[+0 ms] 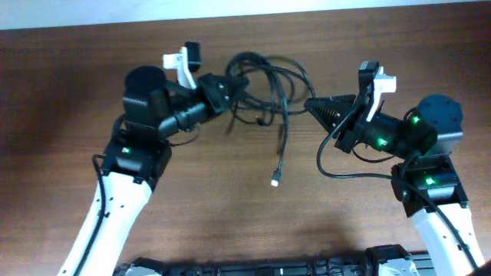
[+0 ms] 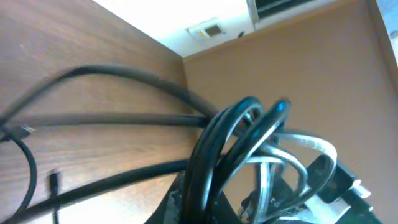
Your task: Untangle cables
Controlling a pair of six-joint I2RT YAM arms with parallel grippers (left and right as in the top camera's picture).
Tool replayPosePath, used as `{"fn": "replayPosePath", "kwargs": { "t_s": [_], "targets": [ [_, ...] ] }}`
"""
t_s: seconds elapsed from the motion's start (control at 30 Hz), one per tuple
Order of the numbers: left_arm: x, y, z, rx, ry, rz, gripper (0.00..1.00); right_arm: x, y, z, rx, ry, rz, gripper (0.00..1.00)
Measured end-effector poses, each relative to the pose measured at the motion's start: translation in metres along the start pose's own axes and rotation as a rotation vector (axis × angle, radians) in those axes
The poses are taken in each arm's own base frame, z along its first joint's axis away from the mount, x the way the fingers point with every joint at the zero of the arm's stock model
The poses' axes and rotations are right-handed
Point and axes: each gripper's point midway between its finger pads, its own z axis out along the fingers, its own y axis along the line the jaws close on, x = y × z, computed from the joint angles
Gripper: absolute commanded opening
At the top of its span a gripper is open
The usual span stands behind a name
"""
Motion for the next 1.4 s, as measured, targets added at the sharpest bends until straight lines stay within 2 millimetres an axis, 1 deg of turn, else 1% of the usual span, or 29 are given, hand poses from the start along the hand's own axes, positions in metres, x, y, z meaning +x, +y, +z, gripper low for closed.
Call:
{"fn": "replayPosePath", "kwargs": {
  "t_s": [0.1, 0.13, 0.17, 0.2, 0.23, 0.27, 0.3, 0.43, 0.6, 0.77, 0.87, 0.93, 0.97, 1.03, 1.07, 1.1, 1.13, 1.17, 1.4],
  "targets": [
    [-0.009, 0.003, -0.007, 0.004, -0.013, 0.004, 0.0, 0.01, -0.006, 0.0, 0.025, 0.031, 0.022, 0.04],
    [-0.01, 0.002, -0.007, 0.014, -0.013, 0.023, 0.0, 0.012, -0.008, -0.001, 0.029, 0.039, 0.02, 0.18],
    [-0.011, -0.001, -0.008, 0.025, -0.015, 0.045, 0.0, 0.014, -0.008, -0.001, 0.03, 0.043, 0.017, 0.36],
    [-0.012, -0.003, -0.008, 0.035, -0.017, 0.069, 0.0, 0.015, -0.01, -0.001, 0.037, 0.048, 0.012, 0.63],
    [-0.016, -0.006, -0.01, 0.047, -0.026, 0.125, 0.0, 0.015, -0.011, -0.002, 0.043, 0.047, -0.006, 0.77],
    [-0.017, -0.006, -0.011, 0.05, -0.029, 0.161, 0.0, 0.015, -0.012, -0.002, 0.043, 0.047, -0.02, 0.95],
    [-0.017, -0.006, -0.012, 0.054, -0.025, 0.21, 0.0, 0.015, -0.011, -0.002, 0.04, 0.047, -0.041, 0.99],
    [-0.007, -0.005, -0.012, 0.07, 0.021, 0.342, 0.0, 0.015, -0.007, -0.002, 0.014, 0.052, -0.104, 0.99],
    [0.003, -0.003, -0.011, 0.075, 0.063, 0.441, 0.0, 0.007, 0.004, -0.002, -0.039, 0.027, -0.206, 0.99],
    [0.021, -0.014, -0.002, 0.12, 0.104, 0.527, 0.0, 0.004, 0.008, -0.002, -0.06, 0.017, -0.244, 0.99],
    [0.032, -0.029, 0.004, 0.171, 0.113, 0.586, 0.0, 0.005, 0.01, -0.002, -0.071, 0.02, -0.251, 0.98],
    [0.037, -0.036, 0.006, 0.195, 0.116, 0.61, 0.0, 0.005, 0.011, -0.002, -0.075, 0.021, -0.251, 0.92],
    [0.04, -0.039, 0.007, 0.205, 0.122, 0.619, 0.0, 0.005, 0.011, -0.002, -0.076, 0.022, -0.251, 0.85],
    [0.044, -0.042, 0.009, 0.214, 0.129, 0.624, 0.0, 0.005, 0.011, -0.003, -0.078, 0.022, -0.254, 0.52],
    [0.045, -0.042, 0.009, 0.216, 0.13, 0.624, 0.0, 0.005, 0.011, -0.003, -0.078, 0.02, -0.257, 0.39],
    [0.045, -0.042, 0.009, 0.216, 0.13, 0.625, 0.0, 0.005, 0.011, -0.003, -0.078, 0.02, -0.257, 0.2],
    [0.045, -0.042, 0.009, 0.215, 0.128, 0.627, 0.0, 0.004, 0.011, -0.003, -0.078, 0.02, -0.257, 0.06],
    [0.044, -0.042, 0.009, 0.214, 0.128, 0.627, 0.0, 0.005, 0.011, -0.003, -0.078, 0.02, -0.256, 0.04],
    [0.044, -0.042, 0.009, 0.214, 0.124, 0.63, 0.0, 0.005, 0.011, -0.002, -0.077, 0.021, -0.256, 0.04]
  ]
}}
